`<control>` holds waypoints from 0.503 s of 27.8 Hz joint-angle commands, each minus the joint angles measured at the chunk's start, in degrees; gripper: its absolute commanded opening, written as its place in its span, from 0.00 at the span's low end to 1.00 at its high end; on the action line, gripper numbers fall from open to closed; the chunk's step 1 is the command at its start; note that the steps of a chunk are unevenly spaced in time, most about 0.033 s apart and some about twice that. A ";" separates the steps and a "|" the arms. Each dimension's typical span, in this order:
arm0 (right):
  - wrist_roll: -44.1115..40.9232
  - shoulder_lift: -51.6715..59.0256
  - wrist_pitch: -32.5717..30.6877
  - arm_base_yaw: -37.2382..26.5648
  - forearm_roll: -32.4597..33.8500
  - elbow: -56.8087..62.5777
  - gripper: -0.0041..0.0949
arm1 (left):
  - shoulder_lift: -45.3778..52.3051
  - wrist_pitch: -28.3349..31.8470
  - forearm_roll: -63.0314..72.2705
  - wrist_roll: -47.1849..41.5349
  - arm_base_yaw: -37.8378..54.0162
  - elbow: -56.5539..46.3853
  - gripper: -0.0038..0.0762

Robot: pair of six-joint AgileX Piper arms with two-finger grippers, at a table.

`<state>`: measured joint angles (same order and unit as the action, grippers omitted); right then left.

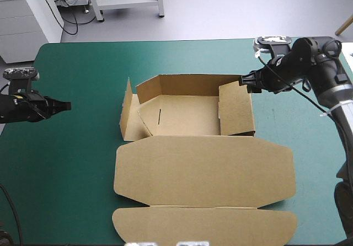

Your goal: Fold the box

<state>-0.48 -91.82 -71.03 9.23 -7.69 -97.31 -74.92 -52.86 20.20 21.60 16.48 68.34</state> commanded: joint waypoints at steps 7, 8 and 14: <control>0.48 -6.56 3.32 -0.16 -0.80 -0.34 0.60 | 1.31 0.50 2.62 0.06 0.14 1.87 0.05; 0.48 -7.47 3.01 -0.16 -0.89 -0.34 0.60 | 1.31 0.50 2.62 0.06 0.14 1.87 0.04; 0.81 -14.17 2.30 -0.16 -2.99 -0.34 0.59 | 1.31 0.30 2.62 0.06 0.14 1.87 0.04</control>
<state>-0.37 -106.99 -69.43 9.23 -9.13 -96.47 -74.92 -54.34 20.69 21.74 16.58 68.34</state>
